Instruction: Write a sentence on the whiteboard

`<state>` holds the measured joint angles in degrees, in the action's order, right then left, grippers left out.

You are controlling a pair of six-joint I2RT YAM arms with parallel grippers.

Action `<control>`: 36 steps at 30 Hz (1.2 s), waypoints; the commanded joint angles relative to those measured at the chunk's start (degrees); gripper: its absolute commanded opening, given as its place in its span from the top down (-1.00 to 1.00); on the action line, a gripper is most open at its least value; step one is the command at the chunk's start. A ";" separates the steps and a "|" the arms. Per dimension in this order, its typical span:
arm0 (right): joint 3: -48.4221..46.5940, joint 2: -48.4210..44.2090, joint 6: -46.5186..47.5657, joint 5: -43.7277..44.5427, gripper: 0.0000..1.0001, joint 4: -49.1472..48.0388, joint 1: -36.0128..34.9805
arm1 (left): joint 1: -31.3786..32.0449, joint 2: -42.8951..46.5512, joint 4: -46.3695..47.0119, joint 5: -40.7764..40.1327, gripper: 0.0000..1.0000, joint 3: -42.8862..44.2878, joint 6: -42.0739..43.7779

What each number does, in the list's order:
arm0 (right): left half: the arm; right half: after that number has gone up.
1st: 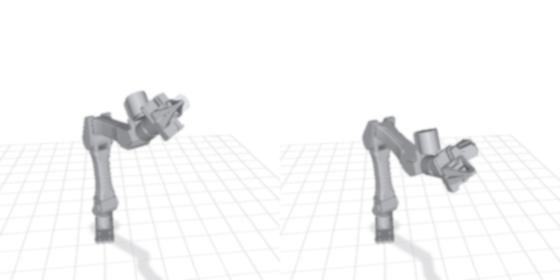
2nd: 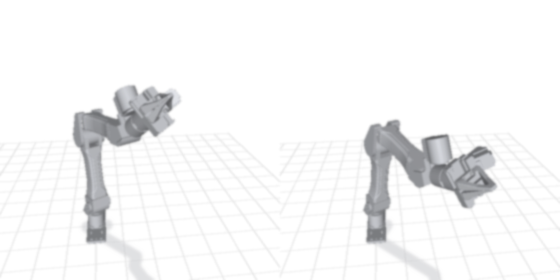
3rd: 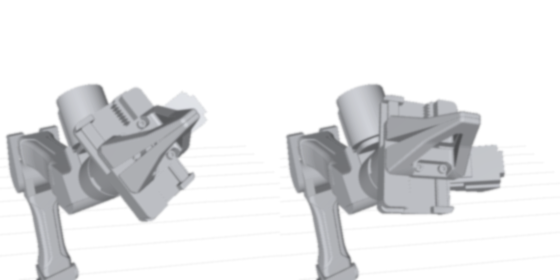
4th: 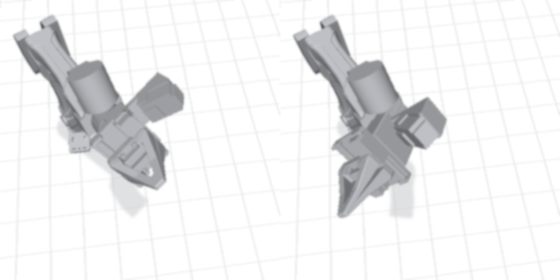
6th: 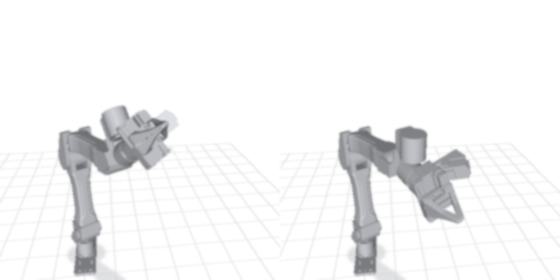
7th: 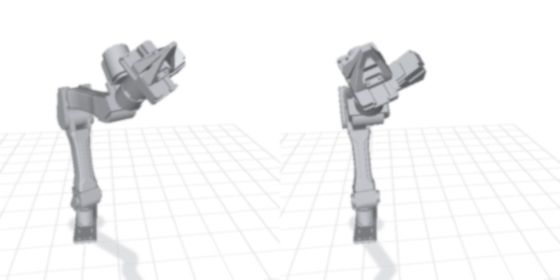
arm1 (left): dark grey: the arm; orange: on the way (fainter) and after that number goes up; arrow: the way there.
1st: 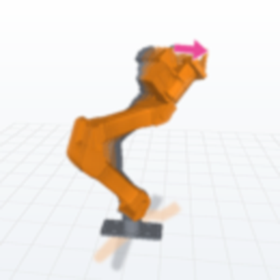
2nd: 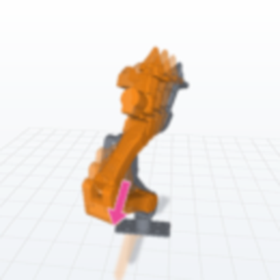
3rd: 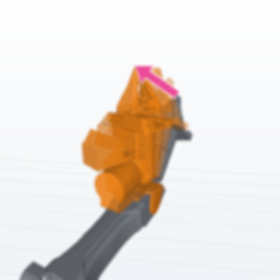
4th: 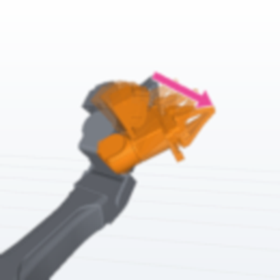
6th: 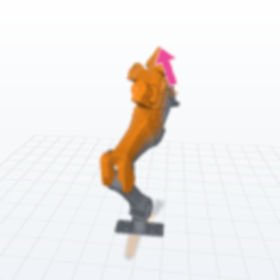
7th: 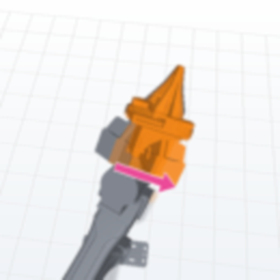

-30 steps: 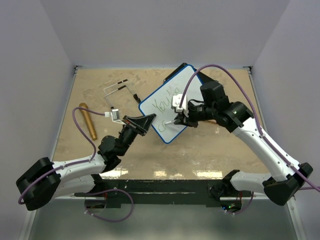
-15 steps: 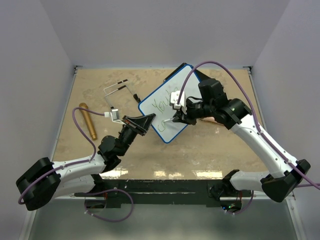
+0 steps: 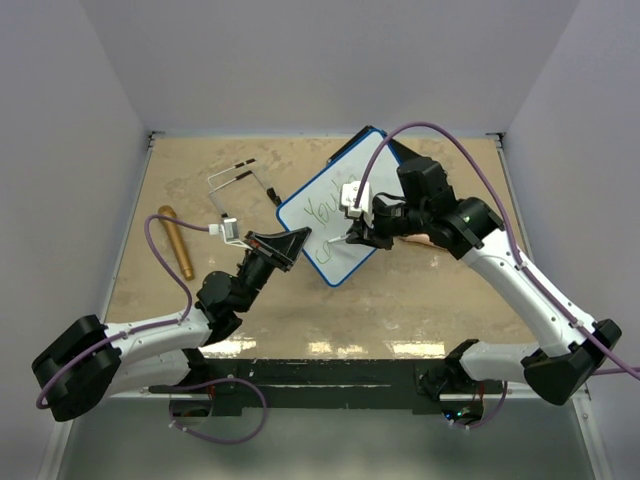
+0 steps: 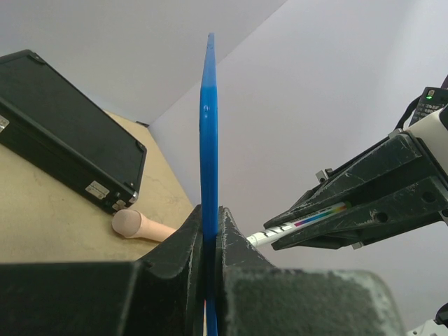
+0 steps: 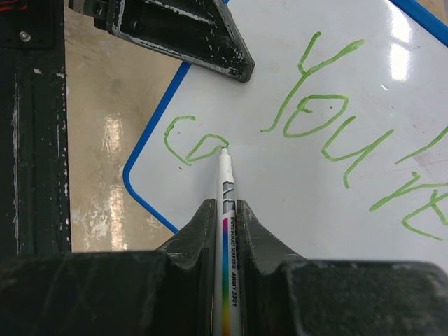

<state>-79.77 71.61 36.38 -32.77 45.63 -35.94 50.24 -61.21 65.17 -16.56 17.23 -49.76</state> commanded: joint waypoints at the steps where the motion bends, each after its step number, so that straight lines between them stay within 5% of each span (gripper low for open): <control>1: 0.66 -1.56 0.09 2.01 1.00 -0.89 0.26 | -0.05 3.46 14.55 0.65 1.00 1.40 -0.69; 18: 2.51 -3.41 1.24 2.63 1.00 1.57 0.35 | -0.84 4.70 13.50 0.74 1.00 1.05 -0.60; 27: -6.10 -4.38 3.87 -6.77 1.00 6.49 1.93 | -0.93 6.36 11.65 1.00 1.00 -0.44 -0.69; 36: -1.62 -7.63 3.87 -9.32 1.00 3.95 5.18 | -0.93 9.27 10.42 1.96 1.00 -3.70 -2.45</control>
<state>-82.54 65.21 39.53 -39.24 50.57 -31.57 49.47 -54.26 66.28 -15.44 13.72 -49.93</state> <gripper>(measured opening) 0.135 0.078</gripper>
